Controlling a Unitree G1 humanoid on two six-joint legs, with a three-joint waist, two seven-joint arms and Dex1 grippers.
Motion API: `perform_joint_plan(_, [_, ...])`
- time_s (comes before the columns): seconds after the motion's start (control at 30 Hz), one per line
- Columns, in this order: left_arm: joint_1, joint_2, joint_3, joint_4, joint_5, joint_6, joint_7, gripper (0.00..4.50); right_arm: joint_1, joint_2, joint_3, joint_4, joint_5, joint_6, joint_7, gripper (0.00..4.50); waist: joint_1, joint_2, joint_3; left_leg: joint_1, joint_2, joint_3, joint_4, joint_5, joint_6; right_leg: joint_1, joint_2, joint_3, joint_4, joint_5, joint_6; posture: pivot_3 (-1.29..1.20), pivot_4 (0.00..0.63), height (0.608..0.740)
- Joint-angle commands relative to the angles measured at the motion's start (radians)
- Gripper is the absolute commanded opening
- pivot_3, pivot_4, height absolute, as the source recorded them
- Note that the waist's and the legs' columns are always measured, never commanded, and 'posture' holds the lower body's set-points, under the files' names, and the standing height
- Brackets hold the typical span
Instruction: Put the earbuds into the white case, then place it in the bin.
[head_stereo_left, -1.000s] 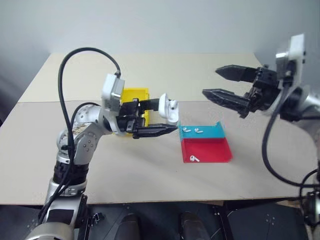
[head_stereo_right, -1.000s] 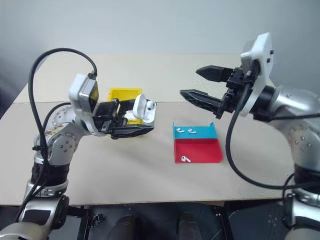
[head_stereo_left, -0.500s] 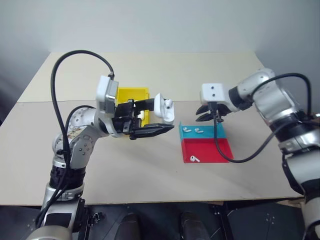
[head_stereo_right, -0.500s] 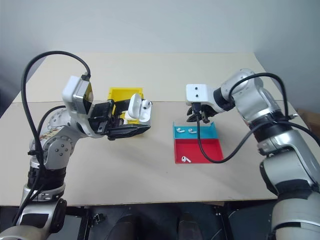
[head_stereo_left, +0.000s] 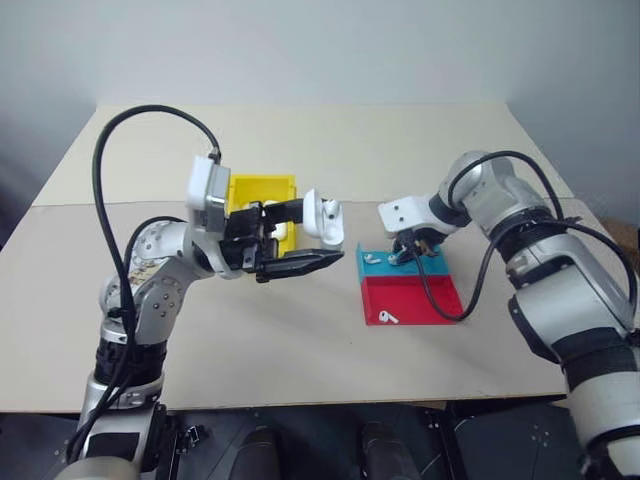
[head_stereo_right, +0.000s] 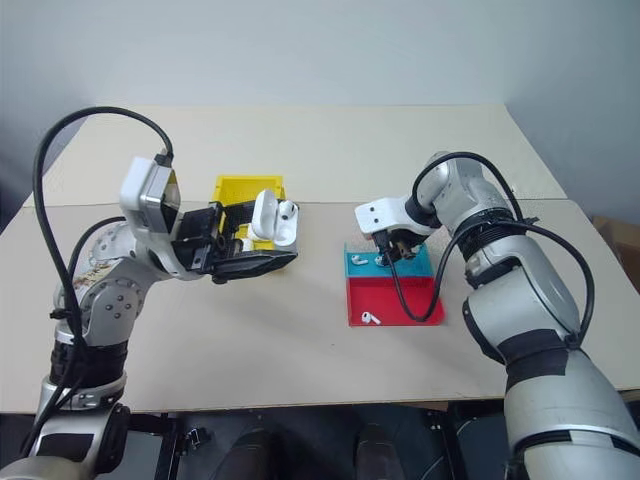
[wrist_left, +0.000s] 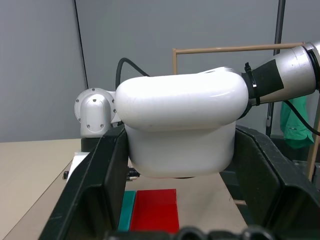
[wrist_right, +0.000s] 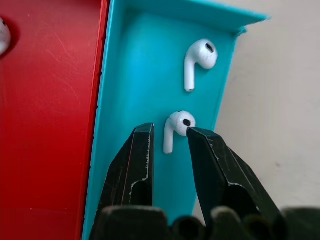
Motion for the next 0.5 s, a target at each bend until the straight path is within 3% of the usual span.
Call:
perform_joint_plan(0.03, [0.006, 0.007, 0.017, -0.049, -0.011, -0.018, 0.016, 2.81, -0.030, 0.004, -0.026, 0.025, -0.031, -0.039, -0.013, 1.41, -0.001, 0.000, 0.000, 0.000, 0.000, 0.000, 0.000, 0.000, 0.000, 0.000, 0.000, 0.000, 0.000, 0.000, 0.000, 0.00, 0.150, 0.740])
perform_joint_plan(0.37, [0.011, 0.016, 0.021, -0.063, -0.020, -0.012, 0.028, 2.81, -0.057, 0.025, -0.078, 0.073, -0.054, -0.050, -0.012, 1.41, -0.016, 0.001, 0.000, 0.000, 0.000, 0.000, 0.000, 0.000, 0.000, 0.000, 0.000, 0.000, 0.001, 0.000, 0.000, 0.00, 0.150, 0.740])
perform_joint_plan(0.5, [0.007, 0.020, 0.020, -0.058, -0.024, -0.012, 0.027, 2.81, -0.057, 0.032, -0.091, 0.082, -0.068, -0.046, -0.037, 2.23, -0.021, 0.001, 0.000, 0.001, 0.000, 0.000, 0.000, 0.000, 0.000, 0.000, 0.000, 0.000, 0.001, 0.000, 0.000, 0.00, 0.150, 0.740])
